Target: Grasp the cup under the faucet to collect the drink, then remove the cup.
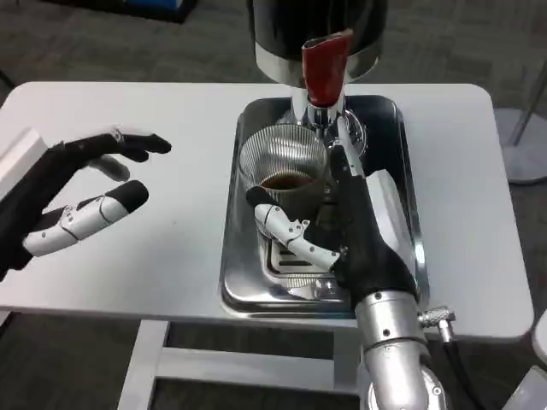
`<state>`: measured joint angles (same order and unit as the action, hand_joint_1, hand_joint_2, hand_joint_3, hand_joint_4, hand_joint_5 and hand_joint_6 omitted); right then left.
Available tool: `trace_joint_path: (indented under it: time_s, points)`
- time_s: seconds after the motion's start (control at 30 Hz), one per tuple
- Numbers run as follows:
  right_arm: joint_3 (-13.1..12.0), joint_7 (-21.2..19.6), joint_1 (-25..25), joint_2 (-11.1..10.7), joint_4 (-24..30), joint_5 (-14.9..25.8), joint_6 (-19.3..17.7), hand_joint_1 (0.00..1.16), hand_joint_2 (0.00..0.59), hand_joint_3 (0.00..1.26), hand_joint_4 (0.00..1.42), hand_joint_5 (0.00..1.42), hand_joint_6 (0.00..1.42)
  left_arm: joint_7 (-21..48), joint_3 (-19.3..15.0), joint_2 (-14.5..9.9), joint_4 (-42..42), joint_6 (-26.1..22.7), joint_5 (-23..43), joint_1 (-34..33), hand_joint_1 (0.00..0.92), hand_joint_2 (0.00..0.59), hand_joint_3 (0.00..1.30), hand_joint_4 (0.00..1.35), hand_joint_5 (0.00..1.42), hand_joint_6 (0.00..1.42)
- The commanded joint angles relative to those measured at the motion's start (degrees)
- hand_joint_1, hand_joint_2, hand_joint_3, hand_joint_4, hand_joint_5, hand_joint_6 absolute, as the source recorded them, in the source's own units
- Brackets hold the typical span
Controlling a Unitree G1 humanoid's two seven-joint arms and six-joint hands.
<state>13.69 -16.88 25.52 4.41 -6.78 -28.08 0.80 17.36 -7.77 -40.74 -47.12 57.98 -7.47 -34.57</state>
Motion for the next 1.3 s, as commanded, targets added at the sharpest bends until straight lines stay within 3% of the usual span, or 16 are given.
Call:
trace_joint_path:
  time_s: [0.03, 0.4, 0.77, 1.3]
  points:
    - [1.2, -0.8, 0.7, 1.4, -2.0, -0.7, 1.5, 0.65, 0.24, 0.0, 0.0, 0.03, 0.2, 0.4, 0.3, -1.5, -0.9, 0.6, 0.4, 0.6, 0.0, 0.135, 0.41, 0.3, 0.34, 0.49]
    - [1.2, -2.6, 1.9, 2.5, -4.4, -1.2, 2.6, 0.65, 0.244, 0.0, 0.08, 0.15, 0.29, 0.7, 1.0, -1.5, -1.4, 0.6, 0.3, 0.2, 0.0, 0.136, 0.41, 0.3, 0.33, 0.46]
    - [2.5, -7.0, 2.4, 3.3, -6.4, -2.0, 1.3, 0.67, 0.253, 0.25, 0.31, 0.35, 0.46, 0.6, 1.1, -2.6, -1.5, 1.2, 0.7, 1.9, 0.0, 0.135, 0.41, 0.3, 0.33, 0.46]
    - [3.8, -15.3, 0.3, 2.7, -5.9, -3.3, -3.8, 0.68, 0.264, 0.41, 0.47, 0.54, 0.72, 0.7, 1.1, -3.4, -0.5, 1.5, 1.2, 3.9, 0.0, 0.129, 0.42, 0.32, 0.32, 0.47]
